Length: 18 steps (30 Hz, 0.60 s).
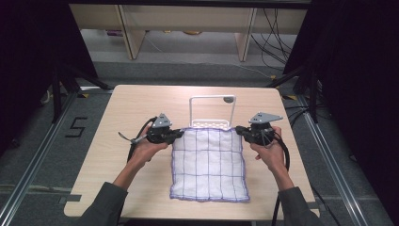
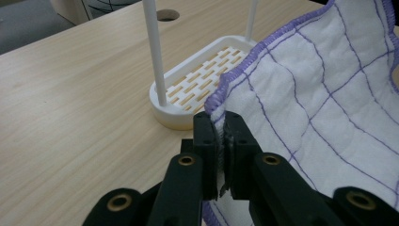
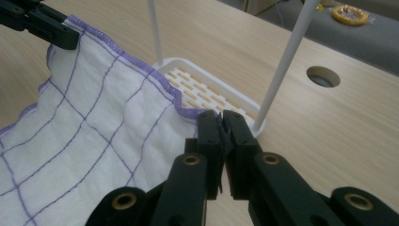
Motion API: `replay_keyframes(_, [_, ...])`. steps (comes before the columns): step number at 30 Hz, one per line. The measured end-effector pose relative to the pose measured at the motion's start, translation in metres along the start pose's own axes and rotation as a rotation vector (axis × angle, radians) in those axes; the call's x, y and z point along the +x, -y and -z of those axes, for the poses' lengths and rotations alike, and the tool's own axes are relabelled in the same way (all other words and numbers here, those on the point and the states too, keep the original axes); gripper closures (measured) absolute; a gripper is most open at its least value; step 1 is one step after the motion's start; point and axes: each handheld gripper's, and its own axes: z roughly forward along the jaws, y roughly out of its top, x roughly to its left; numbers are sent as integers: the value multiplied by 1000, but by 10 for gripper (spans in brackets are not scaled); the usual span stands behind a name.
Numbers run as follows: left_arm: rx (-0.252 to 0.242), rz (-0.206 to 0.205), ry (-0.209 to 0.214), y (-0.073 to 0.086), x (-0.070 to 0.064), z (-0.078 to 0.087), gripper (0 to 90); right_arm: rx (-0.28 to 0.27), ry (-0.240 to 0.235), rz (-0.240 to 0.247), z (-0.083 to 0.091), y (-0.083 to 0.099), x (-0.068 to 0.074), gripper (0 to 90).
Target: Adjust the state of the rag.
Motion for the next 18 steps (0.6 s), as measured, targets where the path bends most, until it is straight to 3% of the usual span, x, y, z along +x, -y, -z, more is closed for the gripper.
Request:
replay_keyframes(4, [-15, -21, 7, -3, -8, 13, 846, -24, -7, 28, 13, 0, 8, 868])
replay_keyframes(5, [-19, -26, 7, -3, -11, 16, 846, -28, -12, 54, 15, 1, 7, 868])
replay_keyframes(7, [-29, -31, 14, -3, -17, 21, 846, -24, -12, 27, 21, 4, 12, 868])
replay_keyframes(18, [-19, -136, 37, 7, -53, 46, 844, -52, -47, 66, 49, 26, 35, 868])
